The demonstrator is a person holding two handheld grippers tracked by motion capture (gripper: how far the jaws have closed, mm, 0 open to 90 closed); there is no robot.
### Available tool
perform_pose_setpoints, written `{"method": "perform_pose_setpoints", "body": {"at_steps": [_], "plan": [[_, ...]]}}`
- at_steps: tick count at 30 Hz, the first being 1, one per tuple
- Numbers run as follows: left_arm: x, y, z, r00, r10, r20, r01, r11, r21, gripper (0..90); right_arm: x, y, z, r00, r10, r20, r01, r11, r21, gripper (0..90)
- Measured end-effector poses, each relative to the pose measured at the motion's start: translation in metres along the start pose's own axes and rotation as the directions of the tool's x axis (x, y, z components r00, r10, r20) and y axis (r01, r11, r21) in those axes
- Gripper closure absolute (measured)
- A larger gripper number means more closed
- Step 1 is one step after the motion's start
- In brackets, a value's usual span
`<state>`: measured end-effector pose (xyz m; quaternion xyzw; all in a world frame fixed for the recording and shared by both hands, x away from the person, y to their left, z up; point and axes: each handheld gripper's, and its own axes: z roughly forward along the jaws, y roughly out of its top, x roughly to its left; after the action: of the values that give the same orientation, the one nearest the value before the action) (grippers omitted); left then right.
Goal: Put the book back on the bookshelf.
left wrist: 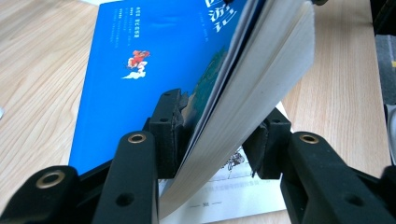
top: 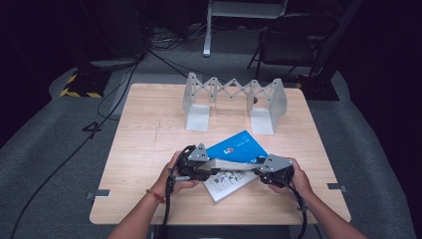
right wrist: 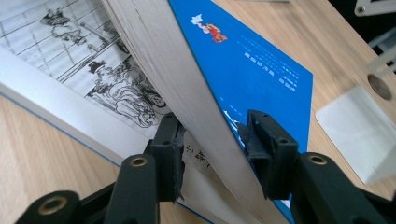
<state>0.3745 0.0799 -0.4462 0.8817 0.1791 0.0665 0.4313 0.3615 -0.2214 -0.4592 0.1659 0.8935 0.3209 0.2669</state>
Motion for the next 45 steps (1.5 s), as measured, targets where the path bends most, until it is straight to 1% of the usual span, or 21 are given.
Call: {"method": "perform_pose_setpoints", "body": {"at_steps": [4,5,8,11,13,14,15,18,20,21,23,24,26,27,30,33,35,38,40,42,45], "plan": [[0.001,0.002,0.006,0.9999,0.011,0.007,-0.011,0.9999,0.000,58.7,-0.002,-0.004,-0.003,1.0000,0.007,0.006,-0.007,1.000,0.007,59.3],[0.000,0.003,0.009,0.9999,0.012,0.001,-0.012,0.9999,0.010,55.9,-0.003,-0.005,-0.004,0.9999,0.012,0.002,-0.012,1.000,0.006,59.5],[-0.010,0.007,0.018,0.9988,0.028,-0.040,-0.026,0.9985,0.048,35.0,-0.003,-0.003,-0.004,1.0000,-0.007,0.000,0.007,1.000,0.011,59.5],[-0.021,0.014,0.024,0.9960,0.060,-0.066,-0.057,0.9972,0.048,34.9,-0.003,-0.003,-0.004,0.9999,-0.015,-0.002,0.015,1.000,0.009,59.4],[-0.025,0.017,0.028,0.9943,0.068,-0.081,-0.063,0.9962,0.060,45.7,-0.004,-0.004,-0.003,0.9997,-0.022,-0.011,0.022,1.000,0.008,59.2],[-0.028,0.017,0.030,0.9903,0.086,-0.109,-0.080,0.9947,0.065,45.7,-0.005,-0.004,-0.003,0.9997,-0.022,-0.014,0.022,1.000,0.005,59.1],[-0.030,0.017,0.030,0.9881,0.093,-0.123,-0.085,0.9942,0.066,53.0,-0.006,-0.004,-0.003,0.9996,-0.022,-0.020,0.022,1.000,0.001,58.9],[-0.033,0.018,0.028,0.9794,0.131,-0.153,-0.121,0.9897,0.077,62.9,-0.009,-0.006,-0.003,0.9994,-0.007,-0.033,0.007,1.000,-0.018,55.9],[-0.032,0.017,0.027,0.9803,0.126,-0.152,-0.116,0.9906,0.072,63.8,-0.011,-0.006,-0.003,0.9993,0.007,-0.036,-0.008,1.000,-0.030,53.0],[-0.031,0.015,0.026,0.9824,0.118,-0.144,-0.110,0.9919,0.064,64.7,-0.013,-0.008,-0.003,0.9986,0.029,-0.045,-0.030,0.999,-0.037,48.8],[-0.030,0.013,0.026,0.9848,0.110,-0.134,-0.103,0.9931,0.055,65.8,-0.022,-0.015,0.000,0.9906,0.115,-0.074,-0.120,0.991,-0.063,38.1],[-0.029,0.010,0.024,0.9860,0.103,-0.131,-0.098,0.9941,0.046,66.1,-0.025,-0.018,0.001,0.9907,0.123,-0.057,-0.127,0.990,-0.059,35.4],[-0.028,0.009,0.023,0.9865,0.103,-0.128,-0.098,0.9944,0.040,66.1,-0.029,-0.022,0.002,0.9892,0.138,-0.048,-0.141,0.988,-0.058,33.2],[-0.026,0.008,0.021,0.9875,0.098,-0.123,-0.095,0.9949,0.034,66.1,-0.034,-0.026,0.002,0.9838,0.167,-0.065,-0.171,0.983,-0.068,32.1],[-0.021,0.003,0.014,0.9917,0.076,-0.103,-0.075,0.9970,0.018,66.0,-0.043,-0.033,0.001,0.9768,0.191,-0.098,-0.199,0.976,-0.089,34.3],[-0.017,-0.002,0.009,0.9934,0.067,-0.093,-0.066,0.9978,0.009,65.8,-0.044,-0.035,0.001,0.9786,0.182,-0.096,-0.190,0.978,-0.083,40.5],[-0.015,-0.004,0.005,0.9950,0.051,-0.086,-0.051,0.9987,-0.001,65.5,-0.046,-0.037,0.001,0.9749,0.190,-0.115,-0.203,0.974,-0.106,45.9],[-0.012,-0.007,0.002,0.9969,0.033,-0.072,-0.033,0.9995,-0.003,63.2,-0.043,-0.034,0.001,0.9817,0.163,-0.098,-0.176,0.975,-0.135,46.4],[-0.013,-0.007,0.002,0.9973,0.012,-0.073,-0.010,0.9997,0.021,52.3,-0.042,-0.031,0.000,0.9858,0.146,-0.082,-0.157,0.977,-0.147,47.0],[-0.018,-0.007,0.004,0.9945,0.021,-0.103,-0.014,0.9975,0.069,48.2,-0.041,-0.030,0.000,0.9877,0.139,-0.071,-0.148,0.977,-0.151,46.9],[-0.028,-0.005,0.005,0.9925,0.028,-0.119,-0.019,0.9969,0.077,43.8,-0.040,-0.029,-0.001,0.9892,0.134,-0.060,-0.141,0.979,-0.144,46.5]]}}
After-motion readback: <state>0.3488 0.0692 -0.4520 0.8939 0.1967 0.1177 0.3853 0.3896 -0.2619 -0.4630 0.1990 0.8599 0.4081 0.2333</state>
